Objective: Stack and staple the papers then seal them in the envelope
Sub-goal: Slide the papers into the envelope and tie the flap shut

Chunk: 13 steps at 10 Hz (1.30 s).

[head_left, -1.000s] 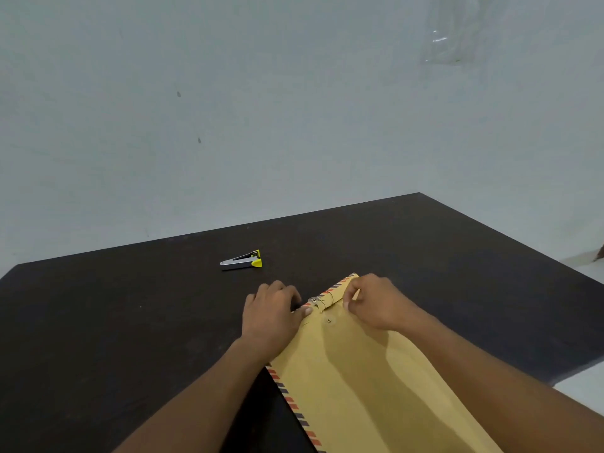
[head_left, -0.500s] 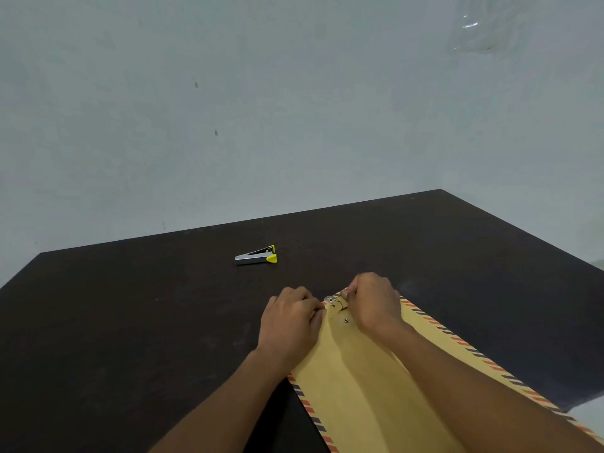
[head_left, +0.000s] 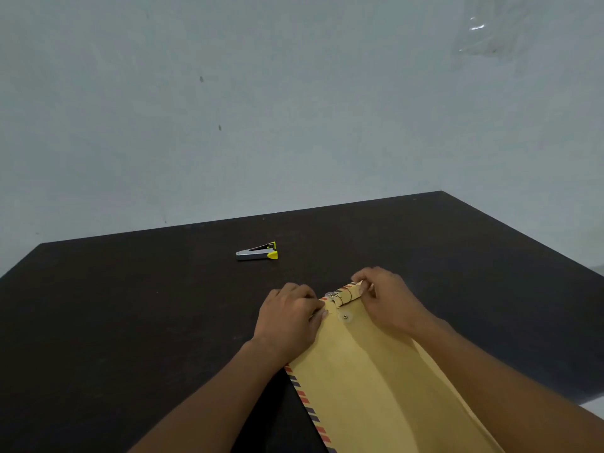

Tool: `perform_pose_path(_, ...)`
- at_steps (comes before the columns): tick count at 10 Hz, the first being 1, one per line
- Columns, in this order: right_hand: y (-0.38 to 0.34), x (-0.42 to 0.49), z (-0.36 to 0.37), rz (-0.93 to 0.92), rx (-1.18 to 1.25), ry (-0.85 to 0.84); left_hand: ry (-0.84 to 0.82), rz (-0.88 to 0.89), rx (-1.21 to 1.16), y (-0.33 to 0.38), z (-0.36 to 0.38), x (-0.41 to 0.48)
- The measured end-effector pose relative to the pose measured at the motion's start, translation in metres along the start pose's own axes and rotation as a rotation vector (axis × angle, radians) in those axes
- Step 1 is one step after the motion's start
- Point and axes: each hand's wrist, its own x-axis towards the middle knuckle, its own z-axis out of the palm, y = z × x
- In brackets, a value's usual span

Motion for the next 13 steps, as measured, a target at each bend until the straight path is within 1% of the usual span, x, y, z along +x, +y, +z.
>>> perform_pose_path(1,0.003,0.006,-0.001,-0.169,-0.215,-0.19,-0.01,0.001,-0.012,-0.002,0.0,0.0)
perform_pose_path(2,0.004,0.008,-0.004,-0.259,-0.301,-0.212,-0.003,-0.014,-0.031,-0.003,0.003,0.0)
perform_pose_path(3,0.007,0.004,-0.005,-0.309,-0.376,-0.163,0.0,-0.022,-0.045,-0.004,0.005,-0.001)
perform_pose_path(4,0.008,-0.001,-0.001,-0.309,-0.486,-0.149,0.001,-0.023,-0.051,-0.004,0.005,-0.001)
perform_pose_path(5,0.006,-0.003,0.001,-0.288,-0.508,-0.175,0.0,-0.033,-0.062,-0.003,0.005,-0.002)
perform_pose_path(7,0.002,-0.006,-0.012,-0.272,-0.429,-0.283,-0.01,-0.043,-0.064,-0.003,0.005,-0.001)
perform_pose_path(9,0.004,-0.005,-0.016,-0.251,-0.376,-0.25,-0.014,-0.052,-0.065,-0.002,0.005,-0.002)
perform_pose_path(12,0.01,0.003,-0.007,-0.205,-0.269,-0.109,-0.018,-0.062,-0.073,-0.002,0.004,-0.002)
perform_pose_path(13,0.008,0.004,0.0,-0.243,-0.295,-0.063,-0.021,-0.055,-0.066,-0.001,0.004,-0.002)
